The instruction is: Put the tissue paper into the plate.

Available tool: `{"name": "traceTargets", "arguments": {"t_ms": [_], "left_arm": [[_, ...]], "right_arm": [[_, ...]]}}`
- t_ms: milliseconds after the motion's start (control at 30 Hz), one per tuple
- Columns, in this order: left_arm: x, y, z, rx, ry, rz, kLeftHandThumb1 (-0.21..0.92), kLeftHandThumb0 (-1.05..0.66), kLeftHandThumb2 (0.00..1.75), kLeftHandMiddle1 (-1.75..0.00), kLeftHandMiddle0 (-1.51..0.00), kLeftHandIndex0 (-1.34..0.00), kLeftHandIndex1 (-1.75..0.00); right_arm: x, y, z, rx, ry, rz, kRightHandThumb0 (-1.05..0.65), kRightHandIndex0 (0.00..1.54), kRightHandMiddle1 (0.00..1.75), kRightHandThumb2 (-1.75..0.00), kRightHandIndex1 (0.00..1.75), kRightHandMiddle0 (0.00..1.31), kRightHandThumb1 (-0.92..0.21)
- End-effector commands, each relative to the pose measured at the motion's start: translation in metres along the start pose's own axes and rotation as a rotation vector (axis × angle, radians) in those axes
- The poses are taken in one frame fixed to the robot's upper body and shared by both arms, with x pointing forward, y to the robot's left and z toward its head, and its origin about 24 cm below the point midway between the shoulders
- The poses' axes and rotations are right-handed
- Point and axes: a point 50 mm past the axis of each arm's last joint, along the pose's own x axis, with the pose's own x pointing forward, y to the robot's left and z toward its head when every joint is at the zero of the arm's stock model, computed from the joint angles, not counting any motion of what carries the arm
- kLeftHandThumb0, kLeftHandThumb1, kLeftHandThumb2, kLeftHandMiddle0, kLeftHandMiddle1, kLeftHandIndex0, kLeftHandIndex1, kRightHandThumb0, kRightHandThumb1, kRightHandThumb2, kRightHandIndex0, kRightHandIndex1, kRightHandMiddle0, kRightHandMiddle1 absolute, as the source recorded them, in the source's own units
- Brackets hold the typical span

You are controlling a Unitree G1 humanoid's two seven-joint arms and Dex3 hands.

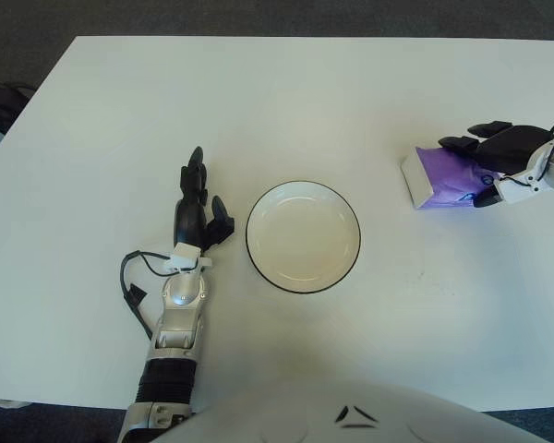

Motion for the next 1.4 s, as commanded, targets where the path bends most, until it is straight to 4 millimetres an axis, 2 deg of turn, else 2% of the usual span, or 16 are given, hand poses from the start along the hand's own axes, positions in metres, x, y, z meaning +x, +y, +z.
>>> {"name": "traceTargets", "arguments": {"t_ms": [0, 833, 1167, 1267, 1333, 1367], "left_arm": [[-0.017, 0.007, -0.033, 0.019, 0.169, 0.003, 0.92, -0.8, 1.03, -0.01, -0.2, 0.0, -0.36], [-0.017, 0.007, -0.033, 0.021, 0.168, 0.006, 0.92, -0.78, 1.03, -0.01, -0.2, 0.0, -0.38], [-0.017, 0.007, -0.034, 0.017, 0.172, 0.009, 0.92, -0.78, 1.04, -0.01, -0.2, 0.0, -0.39], [-0.016, 0.007, -0.034, 0.018, 0.171, 0.011, 0.92, -0.78, 1.04, -0.01, -0.2, 0.0, -0.4], [-0.015, 0.006, -0.033, 0.02, 0.168, 0.013, 0.92, -0.78, 1.03, -0.01, -0.21, 0.0, -0.4], [-0.015, 0.006, -0.033, 0.021, 0.166, 0.014, 0.92, -0.78, 1.03, -0.01, -0.21, 0.0, -0.4]], "right_arm": [[0.004, 0.007, 0.004, 0.001, -0.017, 0.016, -1.05, 0.0, 0.0, -0.46, 0.0, 0.0, -0.92], [0.011, 0.012, 0.012, 0.01, -0.061, -0.004, -1.05, 0.0, 0.0, -0.49, 0.0, 0.0, -0.92], [0.022, 0.011, 0.024, 0.035, -0.12, -0.09, -1.05, 0.03, 0.0, -0.5, 0.01, 0.0, -0.92], [0.025, 0.009, 0.028, 0.046, -0.13, -0.12, -1.05, 0.12, 0.16, -0.47, 0.02, 0.01, -0.92], [0.028, 0.009, 0.032, 0.077, -0.13, -0.141, -1.05, 0.21, 0.48, -0.37, 0.06, 0.0, -0.92], [0.031, 0.01, 0.035, 0.104, -0.127, -0.153, -1.05, 0.23, 0.53, -0.35, 0.07, 0.0, -0.92]]}}
